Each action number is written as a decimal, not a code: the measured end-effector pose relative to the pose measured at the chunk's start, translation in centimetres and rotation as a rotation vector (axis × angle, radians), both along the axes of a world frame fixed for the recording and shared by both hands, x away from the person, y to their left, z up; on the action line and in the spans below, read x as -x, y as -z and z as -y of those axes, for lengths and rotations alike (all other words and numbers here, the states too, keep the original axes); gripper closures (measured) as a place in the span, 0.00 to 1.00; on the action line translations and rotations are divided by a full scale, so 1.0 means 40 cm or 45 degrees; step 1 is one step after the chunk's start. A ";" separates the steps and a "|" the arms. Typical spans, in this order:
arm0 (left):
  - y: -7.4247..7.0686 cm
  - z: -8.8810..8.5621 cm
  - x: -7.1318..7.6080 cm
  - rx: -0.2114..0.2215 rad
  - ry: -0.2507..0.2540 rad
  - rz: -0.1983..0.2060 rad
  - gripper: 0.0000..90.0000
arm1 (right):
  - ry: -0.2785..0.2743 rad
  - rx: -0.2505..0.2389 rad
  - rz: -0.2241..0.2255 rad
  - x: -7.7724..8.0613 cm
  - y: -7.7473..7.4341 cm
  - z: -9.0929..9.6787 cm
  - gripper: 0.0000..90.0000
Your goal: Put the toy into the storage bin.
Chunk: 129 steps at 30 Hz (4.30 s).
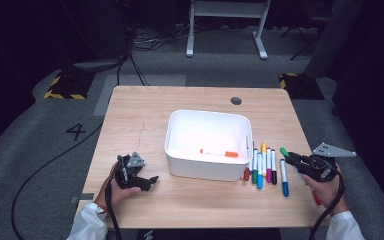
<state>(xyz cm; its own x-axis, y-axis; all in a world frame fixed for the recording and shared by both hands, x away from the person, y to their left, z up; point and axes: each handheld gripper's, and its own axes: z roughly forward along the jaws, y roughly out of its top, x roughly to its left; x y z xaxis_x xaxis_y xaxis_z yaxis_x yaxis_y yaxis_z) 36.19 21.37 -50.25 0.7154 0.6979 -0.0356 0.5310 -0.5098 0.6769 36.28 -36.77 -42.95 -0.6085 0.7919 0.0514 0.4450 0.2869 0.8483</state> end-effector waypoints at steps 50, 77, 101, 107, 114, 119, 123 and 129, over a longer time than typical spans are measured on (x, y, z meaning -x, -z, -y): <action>0.000 0.000 0.000 0.002 0.001 0.000 0.15 | -0.475 0.110 0.160 -0.129 -0.291 -0.411 0.83; 0.000 0.000 -0.001 0.000 0.003 0.000 0.15 | -0.729 0.500 -0.043 -0.176 -0.177 -0.604 0.83; 0.000 0.000 0.000 0.002 -0.001 -0.001 0.15 | -0.884 0.548 -0.115 -0.100 -0.175 -0.639 0.79; 0.000 0.000 0.000 0.002 0.000 -0.001 0.15 | -0.792 0.511 -0.067 -0.108 -0.184 -0.615 0.66; 0.000 0.000 0.000 0.003 0.000 -0.001 0.15 | -0.631 0.394 0.036 -0.091 -0.230 -0.526 0.57; 0.000 -0.001 0.000 -0.002 0.003 -0.001 0.15 | -0.550 0.327 0.113 -0.062 -0.263 -0.439 0.53; 0.000 0.000 0.000 -0.002 0.003 -0.001 0.15 | -0.460 0.294 0.117 -0.045 -0.267 -0.365 0.51; 0.000 0.000 0.000 -0.002 0.001 0.000 0.15 | -0.355 0.274 0.121 -0.018 -0.243 -0.269 0.49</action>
